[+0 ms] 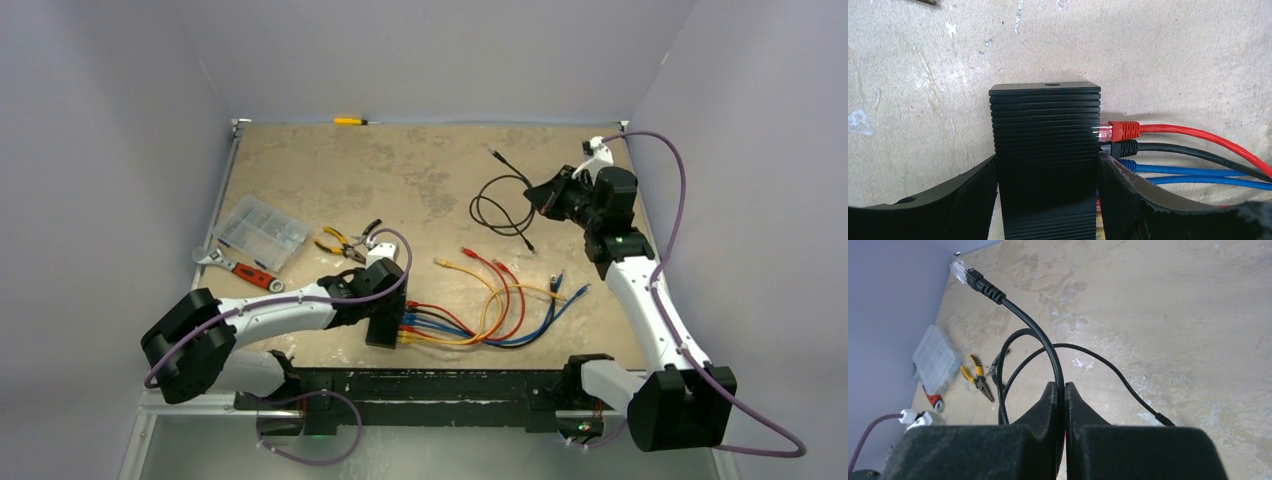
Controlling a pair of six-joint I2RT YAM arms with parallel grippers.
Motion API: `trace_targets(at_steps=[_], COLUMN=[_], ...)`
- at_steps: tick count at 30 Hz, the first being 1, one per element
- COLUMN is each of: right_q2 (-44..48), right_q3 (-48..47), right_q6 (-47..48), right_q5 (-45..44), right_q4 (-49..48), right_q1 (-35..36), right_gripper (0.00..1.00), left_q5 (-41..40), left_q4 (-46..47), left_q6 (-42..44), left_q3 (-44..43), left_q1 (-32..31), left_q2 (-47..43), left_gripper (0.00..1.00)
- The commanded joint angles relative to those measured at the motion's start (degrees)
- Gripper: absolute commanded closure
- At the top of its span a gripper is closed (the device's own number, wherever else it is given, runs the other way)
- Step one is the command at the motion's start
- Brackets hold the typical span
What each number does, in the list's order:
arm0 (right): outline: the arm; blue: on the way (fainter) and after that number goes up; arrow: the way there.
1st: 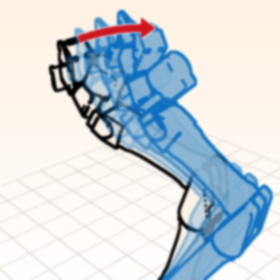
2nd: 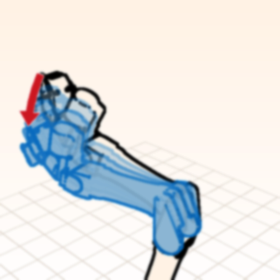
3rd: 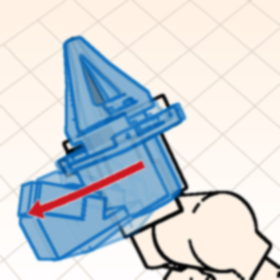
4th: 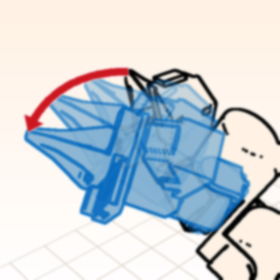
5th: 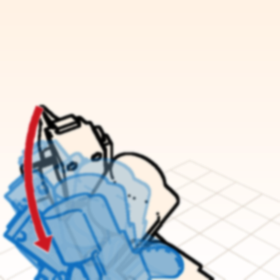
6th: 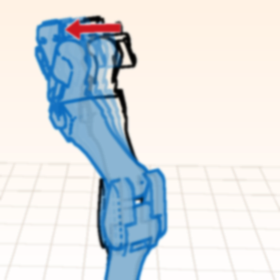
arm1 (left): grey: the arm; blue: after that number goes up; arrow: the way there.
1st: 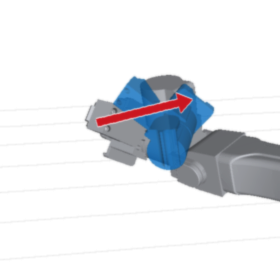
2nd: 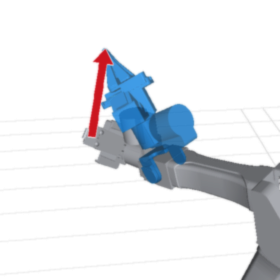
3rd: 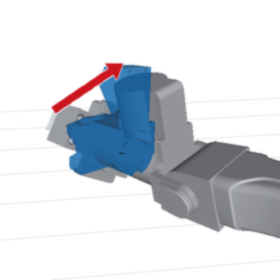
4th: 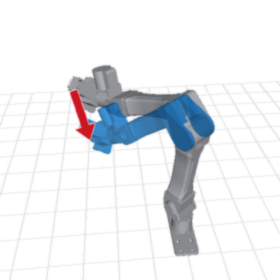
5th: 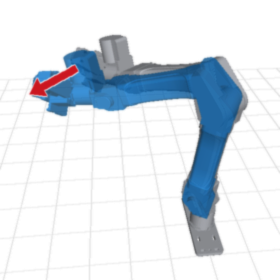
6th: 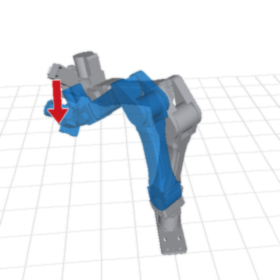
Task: Pull the plug from the switch port
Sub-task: Pick up the connector from the center of the board, then place the connector at the center of the board.
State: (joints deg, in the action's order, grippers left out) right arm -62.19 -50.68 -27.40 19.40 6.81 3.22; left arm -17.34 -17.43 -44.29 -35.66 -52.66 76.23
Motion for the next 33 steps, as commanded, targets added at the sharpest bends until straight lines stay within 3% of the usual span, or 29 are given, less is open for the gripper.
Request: trace_targets(at_steps=[1, 14, 27, 33], right_q2=[-1.4, -12.2, -33.8, -44.8], right_q3=[-2.4, -7.3, -24.6, -34.9], right_q6=[-0.5, -2.3, 0.2, 0.5], right_q5=[5.5, 6.4, 2.7, 6.2], right_q4=[-3.9, -9.5, -7.1, -2.3], right_q1=[0.3, 3.9, 8.8, 8.8], right_gripper=[1.00, 1.00, 1.00, 1.00], left_q5=[0.3, 0.4, 0.3, -0.5], left_q4=[-1.5, -2.3, -1.9, -2.8], left_q6=[0.5, 1.2, 1.3, 1.9], left_q3=[2.2, 0.9, 1.1, 0.2], left_q1=[0.3, 0.3, 0.3, 0.3], left_q2=[-0.9, 0.1, 0.4, 1.3], left_gripper=[0.58, 0.57, 0.57, 0.57])
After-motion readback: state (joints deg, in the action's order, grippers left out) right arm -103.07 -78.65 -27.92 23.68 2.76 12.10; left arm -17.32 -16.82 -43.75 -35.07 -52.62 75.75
